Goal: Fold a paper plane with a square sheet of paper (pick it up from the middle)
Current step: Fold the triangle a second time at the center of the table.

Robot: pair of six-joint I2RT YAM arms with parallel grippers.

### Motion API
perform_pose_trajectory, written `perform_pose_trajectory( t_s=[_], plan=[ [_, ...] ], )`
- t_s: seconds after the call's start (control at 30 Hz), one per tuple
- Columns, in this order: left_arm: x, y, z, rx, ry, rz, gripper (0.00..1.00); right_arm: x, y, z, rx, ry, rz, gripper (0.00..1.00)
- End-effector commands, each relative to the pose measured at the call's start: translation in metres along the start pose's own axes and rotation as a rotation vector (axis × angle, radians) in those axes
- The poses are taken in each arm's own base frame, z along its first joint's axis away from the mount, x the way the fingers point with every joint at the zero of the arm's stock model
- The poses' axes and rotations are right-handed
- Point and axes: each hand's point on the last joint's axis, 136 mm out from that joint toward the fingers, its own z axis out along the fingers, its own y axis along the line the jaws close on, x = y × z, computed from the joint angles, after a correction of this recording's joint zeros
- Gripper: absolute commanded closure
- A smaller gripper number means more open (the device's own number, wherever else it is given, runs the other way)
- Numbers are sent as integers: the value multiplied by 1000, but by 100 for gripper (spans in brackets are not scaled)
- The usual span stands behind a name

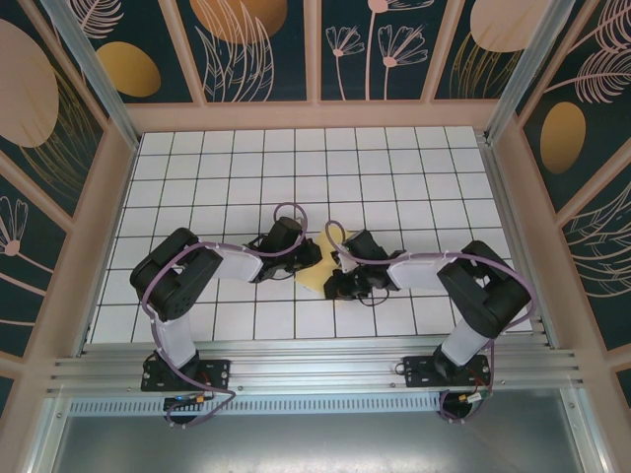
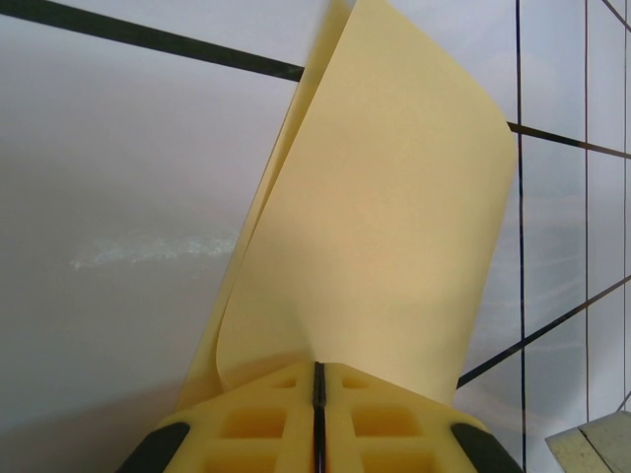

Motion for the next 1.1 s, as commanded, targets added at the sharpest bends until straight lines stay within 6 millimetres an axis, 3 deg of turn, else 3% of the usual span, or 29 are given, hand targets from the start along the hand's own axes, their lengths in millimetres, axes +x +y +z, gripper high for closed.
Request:
perform_pose_trajectory(
  t_s=[0.0,0.13,0.3,0.47,0.67,0.87,1.07],
  plan=[
    [22,37,1,-123,64,-35,91,22,-12,-6,2,49,102,89],
    [22,36,0,-119,62,-33,91,4,9,-22,-55,-40,83,89],
    [20,32,-1,-110,58,-29,90,-34,32,-49,-90,-220,112,88],
    [19,30,-1,-102,59,-32,90,-50,45,-36,-100,-204,116,88],
    [17,27,-1,-94,56,-30,90,-50,30,-7,-30,-131,128,88],
    [15,22,-4,-81,47,-24,88,-36,-2,4,27,-94,182,87],
    [3,-1,-14,-23,17,-5,79,-25,-16,12,36,-69,220,88]
  ],
)
